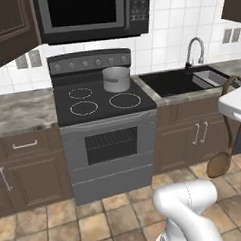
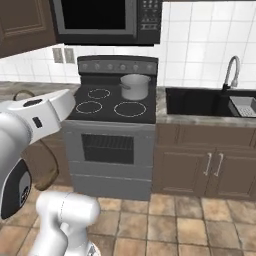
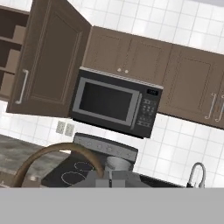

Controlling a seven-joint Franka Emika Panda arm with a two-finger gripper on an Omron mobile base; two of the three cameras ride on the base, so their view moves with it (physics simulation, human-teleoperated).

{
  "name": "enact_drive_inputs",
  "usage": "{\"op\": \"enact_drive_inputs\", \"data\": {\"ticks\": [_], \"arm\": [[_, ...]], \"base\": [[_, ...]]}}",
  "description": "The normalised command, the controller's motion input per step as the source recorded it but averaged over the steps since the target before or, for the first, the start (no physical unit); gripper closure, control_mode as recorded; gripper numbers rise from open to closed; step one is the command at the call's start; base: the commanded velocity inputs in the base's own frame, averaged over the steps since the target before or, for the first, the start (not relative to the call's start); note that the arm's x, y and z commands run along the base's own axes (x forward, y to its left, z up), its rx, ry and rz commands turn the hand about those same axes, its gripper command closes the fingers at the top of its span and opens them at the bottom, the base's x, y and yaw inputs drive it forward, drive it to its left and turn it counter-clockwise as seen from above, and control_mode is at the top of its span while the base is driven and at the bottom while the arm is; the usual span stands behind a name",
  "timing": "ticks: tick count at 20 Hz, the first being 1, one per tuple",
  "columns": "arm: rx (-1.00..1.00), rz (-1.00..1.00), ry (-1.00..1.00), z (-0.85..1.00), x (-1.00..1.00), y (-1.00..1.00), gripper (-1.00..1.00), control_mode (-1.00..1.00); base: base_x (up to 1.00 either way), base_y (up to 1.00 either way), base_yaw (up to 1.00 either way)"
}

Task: Open the cabinet and move the ladle to the pot. Then close the cabinet.

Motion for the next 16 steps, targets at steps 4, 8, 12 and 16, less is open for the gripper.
{"op": "enact_drive_inputs", "data": {"ticks": [4, 8, 12, 16], "arm": [[0.0, 0.0, 0.0, 0.0, 0.0, 0.0, 1.0, 1.0], [0.0, 0.0, 0.0, 0.0, 0.0, 0.0, 1.0, 1.0], [0.0, 0.0, 0.0, 0.0, 0.0, 0.0, 1.0, 1.0], [0.0, 0.0, 0.0, 0.0, 0.0, 0.0, 1.0, 1.0]], "base": [[0.15, -0.64, -0.03], [0.32, -0.38, -0.03], [0.36, -0.26, -0.03], [0.44, -0.05, -0.03]]}}
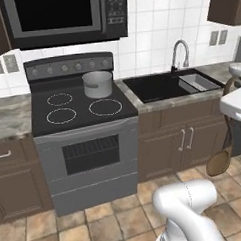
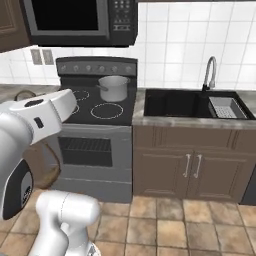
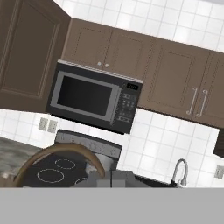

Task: Open the cabinet and move the ladle to the pot. Then close the cabinet.

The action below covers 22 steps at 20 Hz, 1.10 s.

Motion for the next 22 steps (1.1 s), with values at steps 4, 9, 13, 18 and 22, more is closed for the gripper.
{"op": "enact_drive_inputs", "data": {"ticks": [4, 9, 13, 18, 22], "arm": [[0.0, 0.0, 0.0, 0.0, 0.0, 0.0, 1.0, 1.0], [0.0, 0.0, 0.0, 0.0, 0.0, 0.0, 1.0, 1.0], [0.0, 0.0, 0.0, 0.0, 0.0, 0.0, 1.0, 1.0], [0.0, 0.0, 0.0, 0.0, 0.0, 0.0, 1.0, 1.0], [0.0, 0.0, 0.0, 0.0, 0.0, 0.0, 1.0, 1.0]], "base": [[0.65, 0.0, -0.03], [0.75, 0.0, -0.01], [0.76, 0.0, 0.0], [0.76, -0.01, 0.0], [0.7, -0.02, 0.0]]}}
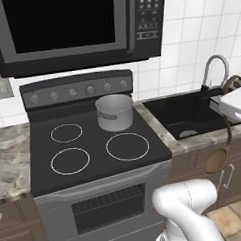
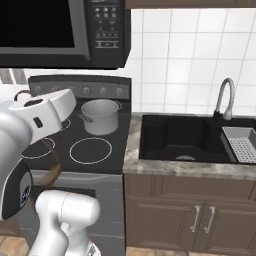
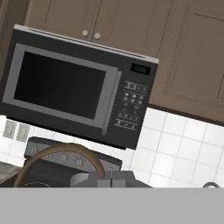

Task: Open the cabinet and move the ladle to the pot. Then close the cabinet.

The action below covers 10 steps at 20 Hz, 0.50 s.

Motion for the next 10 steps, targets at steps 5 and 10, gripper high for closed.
{"op": "enact_drive_inputs", "data": {"ticks": [5, 10], "arm": [[0.0, 0.0, 0.0, 0.0, 0.0, 0.0, 1.0, 1.0], [0.0, 0.0, 0.0, 0.0, 0.0, 0.0, 1.0, 1.0]], "base": [[0.55, -0.04, 0.0], [0.38, -0.08, 0.0]]}}
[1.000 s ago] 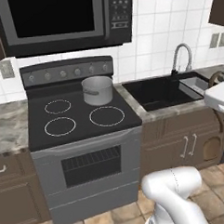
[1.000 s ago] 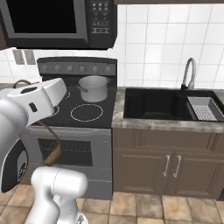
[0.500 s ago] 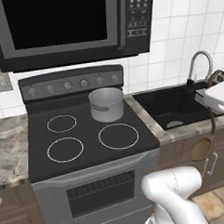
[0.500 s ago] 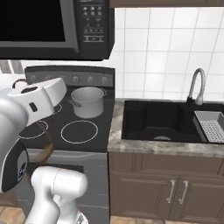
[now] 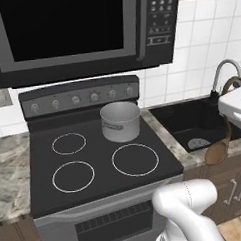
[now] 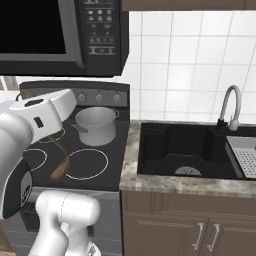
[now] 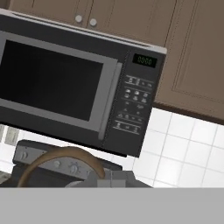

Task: Open the cabinet and move the ladle to the pot. Then close the cabinet.

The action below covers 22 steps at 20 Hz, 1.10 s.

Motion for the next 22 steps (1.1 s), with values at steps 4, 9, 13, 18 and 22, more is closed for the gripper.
{"op": "enact_drive_inputs", "data": {"ticks": [4, 9, 13, 18, 22], "arm": [[0.0, 0.0, 0.0, 0.0, 0.0, 0.0, 1.0, 1.0], [0.0, 0.0, 0.0, 0.0, 0.0, 0.0, 1.0, 1.0], [0.0, 0.0, 0.0, 0.0, 0.0, 0.0, 1.0, 1.0], [0.0, 0.0, 0.0, 0.0, 0.0, 0.0, 1.0, 1.0], [0.0, 0.0, 0.0, 0.0, 0.0, 0.0, 1.0, 1.0]], "base": [[0.3, -0.05, 0.0], [0.29, -0.03, 0.0], [0.47, -0.01, 0.0], [0.71, 0.0, 0.0], [0.68, 0.0, 0.0]]}}
